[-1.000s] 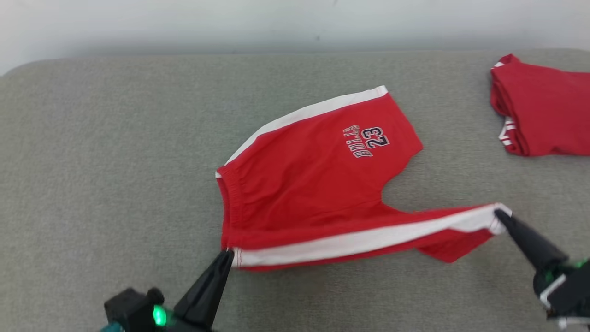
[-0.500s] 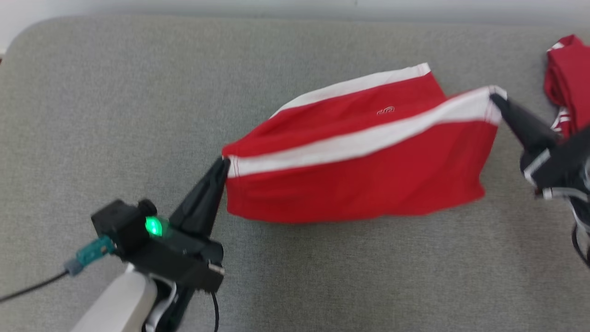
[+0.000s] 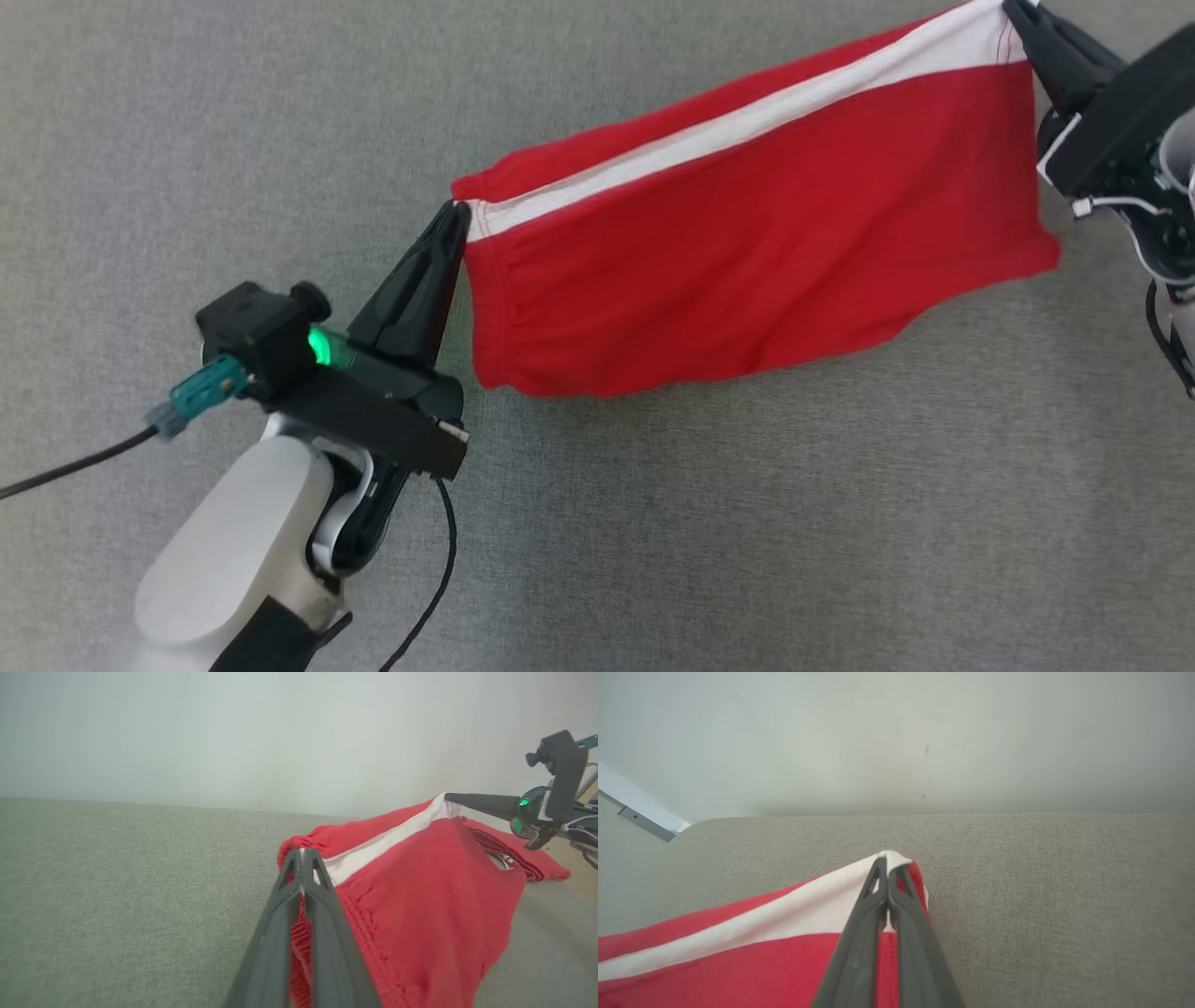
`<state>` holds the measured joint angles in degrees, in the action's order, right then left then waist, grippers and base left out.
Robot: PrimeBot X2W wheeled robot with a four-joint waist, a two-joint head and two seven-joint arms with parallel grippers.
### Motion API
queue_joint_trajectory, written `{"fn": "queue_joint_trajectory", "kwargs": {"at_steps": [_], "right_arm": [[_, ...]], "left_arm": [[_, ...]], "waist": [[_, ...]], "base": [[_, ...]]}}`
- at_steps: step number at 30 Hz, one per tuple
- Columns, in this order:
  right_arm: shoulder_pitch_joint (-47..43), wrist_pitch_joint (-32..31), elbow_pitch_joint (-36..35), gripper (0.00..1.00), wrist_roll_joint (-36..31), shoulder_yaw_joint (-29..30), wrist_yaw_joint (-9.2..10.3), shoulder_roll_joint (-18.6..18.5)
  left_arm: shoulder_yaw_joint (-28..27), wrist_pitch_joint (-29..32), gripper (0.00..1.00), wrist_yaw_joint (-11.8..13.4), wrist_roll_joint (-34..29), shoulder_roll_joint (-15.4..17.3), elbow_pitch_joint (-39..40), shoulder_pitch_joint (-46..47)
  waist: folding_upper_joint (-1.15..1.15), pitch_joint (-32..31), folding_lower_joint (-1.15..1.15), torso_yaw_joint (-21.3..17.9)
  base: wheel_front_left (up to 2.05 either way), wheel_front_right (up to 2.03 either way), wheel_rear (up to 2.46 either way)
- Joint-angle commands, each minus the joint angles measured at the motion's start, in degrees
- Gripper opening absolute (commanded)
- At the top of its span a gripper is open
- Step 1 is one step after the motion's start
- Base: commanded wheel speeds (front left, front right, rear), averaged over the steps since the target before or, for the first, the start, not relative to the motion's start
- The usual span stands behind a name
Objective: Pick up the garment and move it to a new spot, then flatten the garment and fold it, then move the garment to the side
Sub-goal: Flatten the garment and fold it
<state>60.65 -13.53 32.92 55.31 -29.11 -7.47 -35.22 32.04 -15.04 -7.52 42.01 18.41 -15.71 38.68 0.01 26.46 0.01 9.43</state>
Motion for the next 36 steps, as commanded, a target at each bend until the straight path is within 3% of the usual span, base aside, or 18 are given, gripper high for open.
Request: {"fn": "queue_joint_trajectory", "kwargs": {"at_steps": [1, 8, 9, 10, 11, 12, 13, 16, 23, 30, 36], "right_arm": [[1.29, 0.56, 1.36, 0.00, -1.07, -0.77, 0.01, 0.52], [4.38, 2.10, 5.89, 0.00, -1.62, -4.05, 0.01, 2.03], [4.65, 2.57, 6.33, 0.38, -1.80, -4.56, 0.01, 1.92], [4.94, 3.22, 6.60, 0.97, -1.93, -5.02, 0.01, 1.86], [5.01, 3.61, 6.95, 1.00, -1.54, -5.40, 0.01, 1.89], [4.96, 4.04, 7.11, 1.00, -1.16, -5.83, 0.01, 1.84], [4.82, 4.66, 7.21, 1.00, -1.02, -6.22, 0.01, 1.66], [3.47, 6.10, 7.46, 1.00, 0.02, -7.50, 0.01, 0.81], [-1.01, 8.73, 7.81, 1.00, 2.33, -9.75, 0.01, -1.69], [-6.92, 9.16, 10.54, 1.00, 4.25, -10.86, 0.01, -3.04], [-9.77, 9.29, 13.43, 1.00, 5.27, -10.80, 0.01, -1.32]], "left_arm": [[0.04, -0.17, 0.00, 0.09, -0.32, -0.54, -0.69, 0.91], [0.55, -0.17, 0.00, 0.09, -1.04, -1.47, -3.18, 2.81], [0.34, -0.17, 0.00, 0.09, -1.15, -1.55, -3.62, 2.77], [0.12, -0.17, 0.00, 0.09, -2.09, -1.37, -4.01, 2.91], [-0.14, -0.17, 0.31, 0.09, -2.78, -1.49, -4.12, 2.93], [-0.78, -0.17, 0.92, 0.09, -3.24, -1.73, -4.12, 2.58], [-1.33, -0.17, 1.00, 0.09, -4.15, -1.82, -4.40, 1.89], [-3.01, -0.17, 1.00, 0.09, -7.27, -2.11, -4.83, 0.22], [-12.93, -0.16, 1.00, 0.56, -15.11, -4.62, -1.25, -6.10], [-22.03, -0.16, 1.00, 3.50, -22.63, -7.60, 5.90, -14.12], [-27.90, -0.16, 1.00, 5.65, -27.82, -9.31, 11.03, -20.02]], "waist": [[-0.01, 1.59, -0.01, 0.94], [-0.01, 2.37, -0.01, 0.80], [-0.01, 2.34, -0.01, 0.70], [-0.01, 2.21, -0.01, 0.56], [-0.01, 1.97, -0.01, 0.46], [-0.01, 1.64, -0.01, 0.38], [-0.01, 1.20, -0.01, 0.29], [-0.01, -0.44, -0.01, 0.12], [-0.01, -4.61, -0.01, -0.05], [-0.01, -7.82, -0.01, 0.69], [-0.01, -8.72, -0.01, 1.65]], "base": [[0.00, 0.00, 0.00], [0.00, 0.00, 0.00], [0.00, 0.00, 0.00], [0.00, 0.00, 0.00], [0.00, 0.00, 0.00], [0.00, 0.00, 0.00], [0.00, 0.00, 0.00], [0.00, 0.00, 0.00], [0.00, 0.00, 0.00], [0.00, 0.00, 0.00], [0.00, 0.00, 0.00]]}}
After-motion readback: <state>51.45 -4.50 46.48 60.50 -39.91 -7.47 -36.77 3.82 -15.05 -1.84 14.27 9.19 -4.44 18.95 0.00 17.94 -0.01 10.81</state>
